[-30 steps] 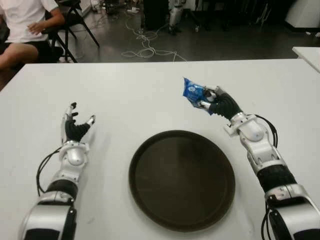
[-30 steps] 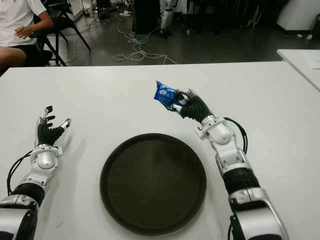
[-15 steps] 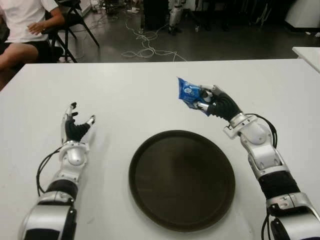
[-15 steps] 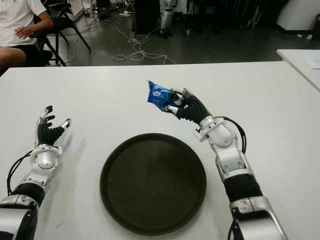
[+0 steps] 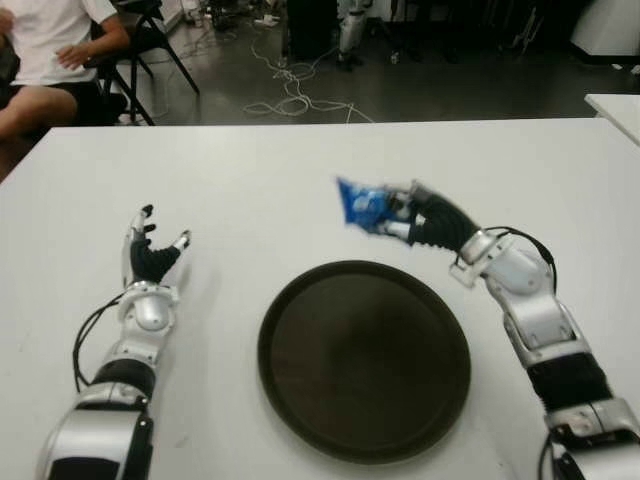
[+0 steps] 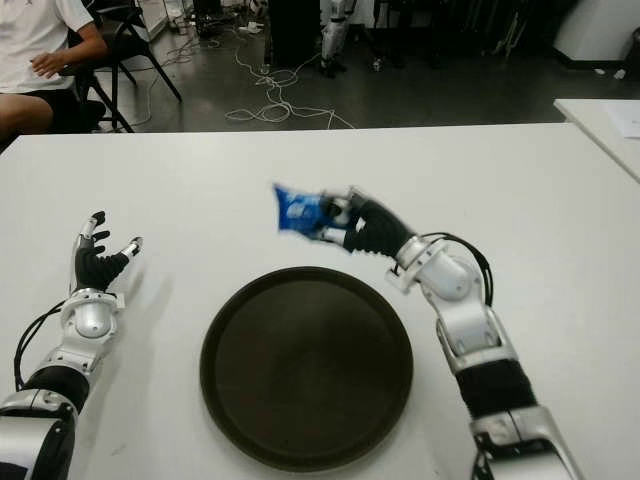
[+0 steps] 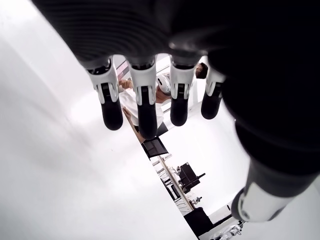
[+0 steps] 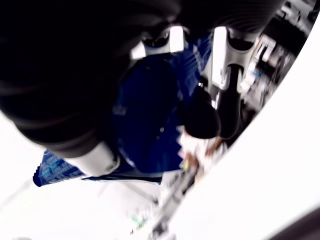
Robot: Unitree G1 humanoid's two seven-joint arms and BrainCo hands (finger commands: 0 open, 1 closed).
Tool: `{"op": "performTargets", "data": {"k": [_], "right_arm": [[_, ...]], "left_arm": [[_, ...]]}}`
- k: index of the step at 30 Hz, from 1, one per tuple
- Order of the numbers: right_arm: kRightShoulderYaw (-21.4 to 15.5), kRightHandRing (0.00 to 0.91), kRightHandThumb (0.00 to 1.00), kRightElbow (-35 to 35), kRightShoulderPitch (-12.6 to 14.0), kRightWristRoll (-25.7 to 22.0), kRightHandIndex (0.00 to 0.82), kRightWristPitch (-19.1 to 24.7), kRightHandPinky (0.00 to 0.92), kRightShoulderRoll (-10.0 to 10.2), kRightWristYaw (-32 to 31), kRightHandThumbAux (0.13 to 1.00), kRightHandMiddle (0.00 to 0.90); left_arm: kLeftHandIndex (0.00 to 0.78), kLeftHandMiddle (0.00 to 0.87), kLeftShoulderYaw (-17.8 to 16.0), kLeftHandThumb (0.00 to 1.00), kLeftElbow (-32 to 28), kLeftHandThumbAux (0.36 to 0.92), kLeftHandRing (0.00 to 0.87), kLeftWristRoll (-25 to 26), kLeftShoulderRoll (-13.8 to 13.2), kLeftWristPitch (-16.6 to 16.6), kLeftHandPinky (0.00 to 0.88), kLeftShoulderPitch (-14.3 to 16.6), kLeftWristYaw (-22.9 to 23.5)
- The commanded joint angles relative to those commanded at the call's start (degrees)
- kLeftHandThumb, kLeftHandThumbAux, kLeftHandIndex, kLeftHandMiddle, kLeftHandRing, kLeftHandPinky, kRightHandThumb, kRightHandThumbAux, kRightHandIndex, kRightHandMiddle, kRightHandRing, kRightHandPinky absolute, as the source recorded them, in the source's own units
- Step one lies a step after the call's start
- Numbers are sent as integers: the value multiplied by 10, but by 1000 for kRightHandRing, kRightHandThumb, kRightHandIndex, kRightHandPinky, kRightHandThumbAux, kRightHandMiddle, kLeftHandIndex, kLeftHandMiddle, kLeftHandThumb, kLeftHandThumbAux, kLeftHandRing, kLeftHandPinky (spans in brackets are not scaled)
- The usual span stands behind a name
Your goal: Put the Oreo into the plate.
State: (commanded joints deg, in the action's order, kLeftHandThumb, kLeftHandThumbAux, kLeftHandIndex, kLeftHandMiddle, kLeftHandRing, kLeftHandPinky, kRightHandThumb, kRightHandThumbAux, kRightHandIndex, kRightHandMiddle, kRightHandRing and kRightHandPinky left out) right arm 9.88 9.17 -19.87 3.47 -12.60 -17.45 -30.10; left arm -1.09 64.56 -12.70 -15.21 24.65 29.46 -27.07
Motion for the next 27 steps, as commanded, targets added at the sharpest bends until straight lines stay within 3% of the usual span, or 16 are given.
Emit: {"op": "performTargets", "data": {"k": [2, 8, 13, 19, 27], "right_arm": [[4, 865, 696, -9, 3, 3, 439, 6, 876, -4, -4, 720, 851], [38, 860, 695, -46, -1, 59, 438, 16, 861, -49, -39, 722, 850], [44, 859, 697, -114, 8, 54, 438, 61, 868, -72, -75, 722, 847], [53, 861, 693, -122, 4, 51, 438, 79, 861, -80, -93, 724, 849], [63, 848, 693, -128, -9, 47, 438, 97, 844, -98, -134, 724, 843]], "left_arm": [[69, 123, 0, 227, 0, 706, 138, 0, 0, 0, 173, 0, 0], [68, 118, -3, 225, 1, 706, 126, 4, 0, -3, 147, 1, 3], [67, 114, -5, 223, 1, 696, 123, 7, 1, -3, 152, 1, 6], [72, 130, -3, 229, 2, 695, 148, 4, 0, -1, 191, 1, 0], [68, 124, -2, 212, 1, 691, 134, 3, -1, -4, 156, 0, 4]]}}
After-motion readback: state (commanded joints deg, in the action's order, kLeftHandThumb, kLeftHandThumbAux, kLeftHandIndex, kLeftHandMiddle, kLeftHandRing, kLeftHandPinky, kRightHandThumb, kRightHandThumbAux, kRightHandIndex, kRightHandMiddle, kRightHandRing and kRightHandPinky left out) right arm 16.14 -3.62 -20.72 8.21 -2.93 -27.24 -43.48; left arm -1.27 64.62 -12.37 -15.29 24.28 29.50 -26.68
